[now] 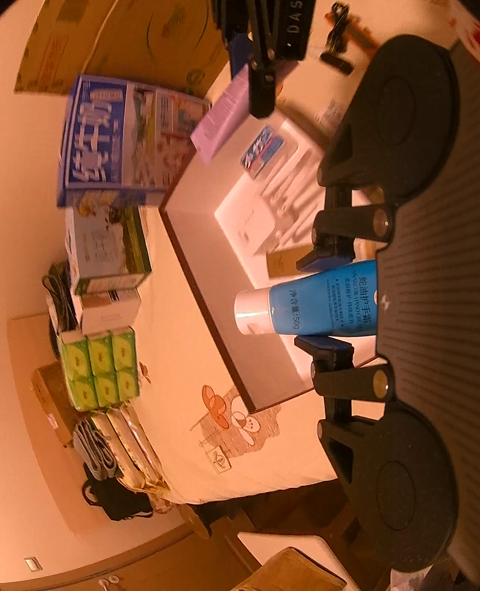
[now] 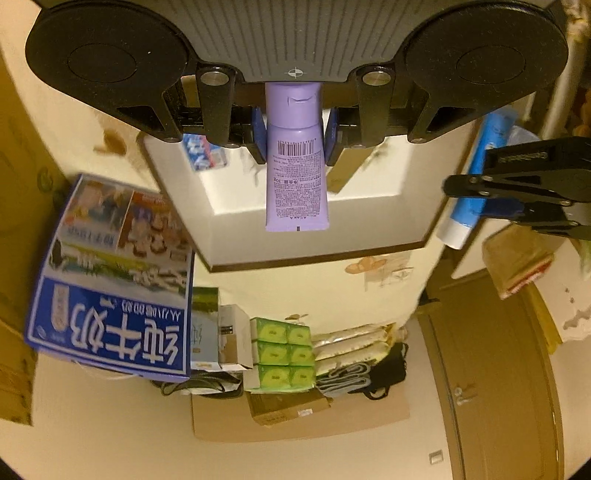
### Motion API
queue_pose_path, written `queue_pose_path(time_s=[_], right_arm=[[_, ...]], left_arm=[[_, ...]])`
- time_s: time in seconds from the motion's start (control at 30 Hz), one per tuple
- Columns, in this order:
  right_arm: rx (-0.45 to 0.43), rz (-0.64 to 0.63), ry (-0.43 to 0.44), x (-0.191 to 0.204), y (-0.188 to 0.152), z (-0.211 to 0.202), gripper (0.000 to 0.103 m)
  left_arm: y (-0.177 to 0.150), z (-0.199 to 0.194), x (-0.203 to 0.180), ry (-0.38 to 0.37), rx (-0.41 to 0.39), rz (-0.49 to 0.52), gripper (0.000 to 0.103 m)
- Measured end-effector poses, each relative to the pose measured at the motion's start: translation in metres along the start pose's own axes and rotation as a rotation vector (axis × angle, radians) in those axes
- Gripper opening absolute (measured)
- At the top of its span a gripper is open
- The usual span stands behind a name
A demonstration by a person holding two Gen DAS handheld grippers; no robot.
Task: Organize rigid objects
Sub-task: 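Lower both tubes into the brown box and open both tools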
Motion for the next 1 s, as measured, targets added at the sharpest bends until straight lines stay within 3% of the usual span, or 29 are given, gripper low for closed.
queue_pose_path(time_s=[0.27,0.63,0.73,0.87,1.0], right_arm=[[0.063,-0.018,-0.074,-0.029,0.019,0.065,0.029],[0.107,0.011,-0.104,-0.054,0.022,0.132,0.029],[0.083,-0.008,-0.116,-0.053,0.022,0.138,0.031],[0.056,0.04,-0.106,-0.058,0.021,0.128,0.05],[0.043,0.099,-0.064,-0.062,0.012,0.105,0.053]], left_arm=[[0.014,0.062,0.019,0.024,0.068,-0.013,0.032],[0.005,0.125,0.027,0.036,0.136,-0.003,0.033],[0.001,0.132,0.025,0.037,0.132,0.012,0.033],[0.0,0.127,0.022,0.024,0.112,0.02,0.035],[0.001,0.113,0.02,0.01,0.1,0.013,0.043]])
Point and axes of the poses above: each gripper's, at about its wrist camera, not at the fingertips, and z roughly the way its jaws point, x to its left, y to its top, the point moved 2 cm from there along z, roughly the way its jaws point, and after that the axes turned 6 degrees about z, right-handed, at the moved point
